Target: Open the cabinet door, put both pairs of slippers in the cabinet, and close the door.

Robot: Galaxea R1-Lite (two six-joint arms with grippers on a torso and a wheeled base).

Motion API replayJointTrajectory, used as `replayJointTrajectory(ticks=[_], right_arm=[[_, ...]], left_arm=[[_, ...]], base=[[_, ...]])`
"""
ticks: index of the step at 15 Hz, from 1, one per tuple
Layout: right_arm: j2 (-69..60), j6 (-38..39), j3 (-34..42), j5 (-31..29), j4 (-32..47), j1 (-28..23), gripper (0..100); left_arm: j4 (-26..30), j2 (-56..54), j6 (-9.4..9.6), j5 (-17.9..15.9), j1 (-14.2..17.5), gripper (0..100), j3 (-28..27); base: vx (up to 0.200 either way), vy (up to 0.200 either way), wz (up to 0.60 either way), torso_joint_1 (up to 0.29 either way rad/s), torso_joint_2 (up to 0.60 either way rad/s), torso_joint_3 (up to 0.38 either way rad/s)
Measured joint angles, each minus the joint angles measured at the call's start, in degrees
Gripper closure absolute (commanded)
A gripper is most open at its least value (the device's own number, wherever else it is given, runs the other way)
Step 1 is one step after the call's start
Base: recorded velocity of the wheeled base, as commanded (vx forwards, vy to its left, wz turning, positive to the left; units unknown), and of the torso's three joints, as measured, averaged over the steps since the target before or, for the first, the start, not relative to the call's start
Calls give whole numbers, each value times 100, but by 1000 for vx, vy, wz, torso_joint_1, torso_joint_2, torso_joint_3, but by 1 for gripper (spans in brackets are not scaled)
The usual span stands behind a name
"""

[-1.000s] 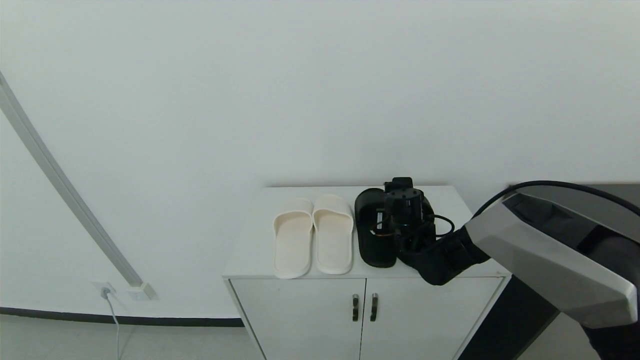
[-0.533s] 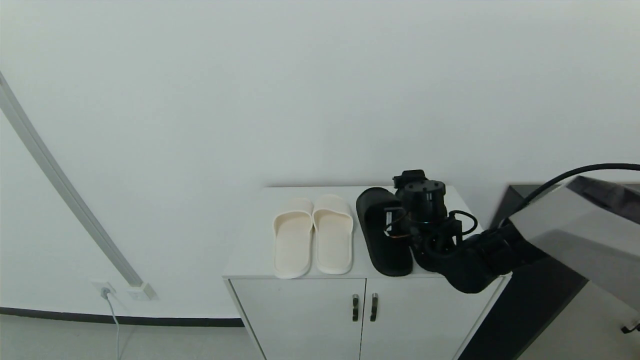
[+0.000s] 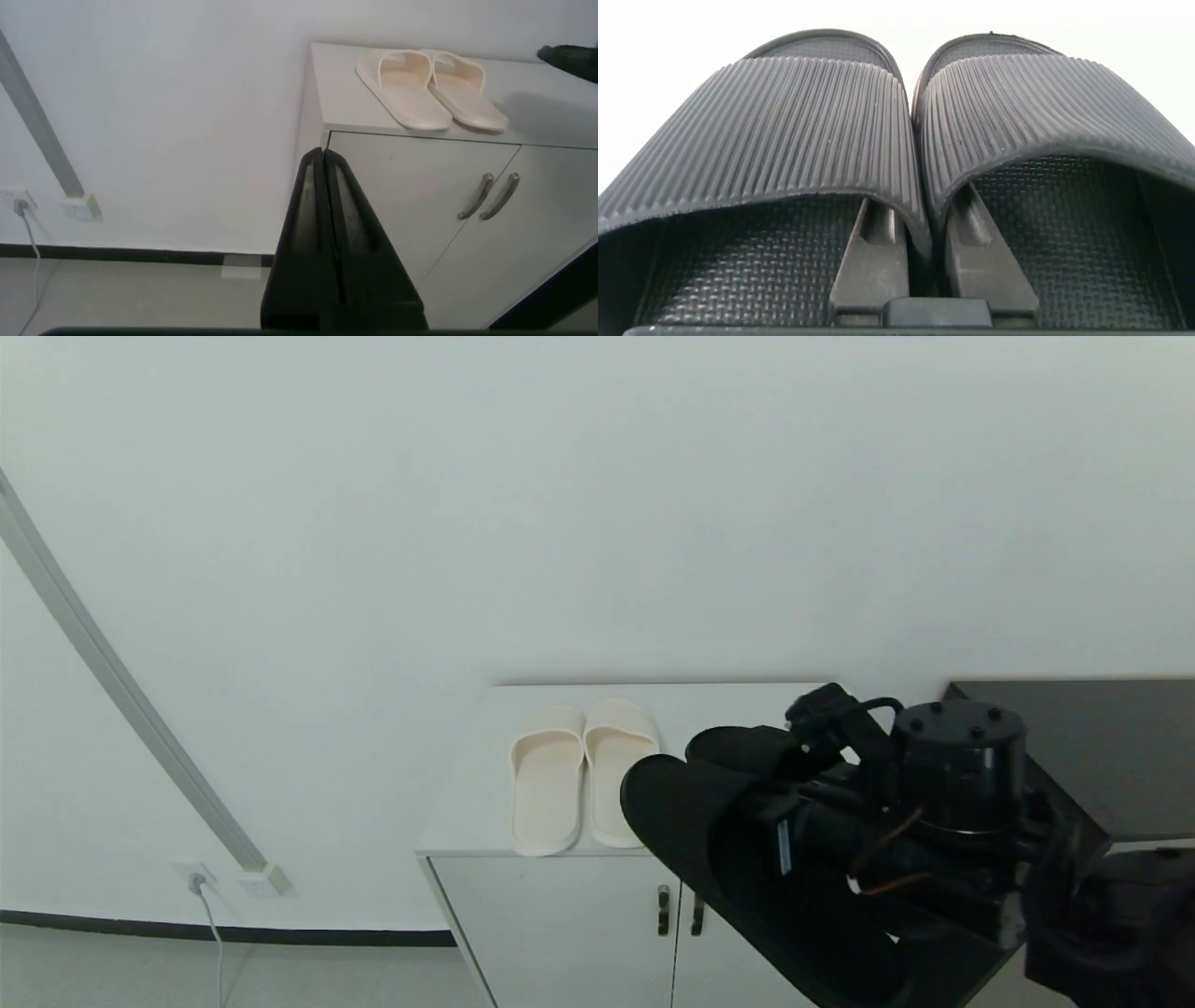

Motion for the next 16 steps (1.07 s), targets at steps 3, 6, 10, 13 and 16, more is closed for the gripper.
replayJointTrajectory(ticks=[3, 6, 10, 13, 16], right_arm=[[-606, -90, 516, 489, -22, 173, 100], [-746, -90, 634, 502, -27, 222, 100], [-777, -88, 714, 505, -27, 234, 100], [-777, -90, 750, 529, -33, 241, 100], [-750, -96, 808, 518, -40, 244, 100]], left_arm=[[0, 0, 0, 2, 0, 100, 2], [0, 0, 1, 0, 0, 100, 2], [0, 0, 1, 0, 0, 100, 2], [0, 0, 1, 0, 0, 100, 0], [0, 0, 1, 0, 0, 100, 5]], base=[[0, 0, 0, 0, 0, 0], [-67, 0, 0, 1, -1, 1], [-200, 0, 0, 5, 2, 1], [-67, 0, 0, -4, -2, 6], [0, 0, 0, 0, 0, 0]])
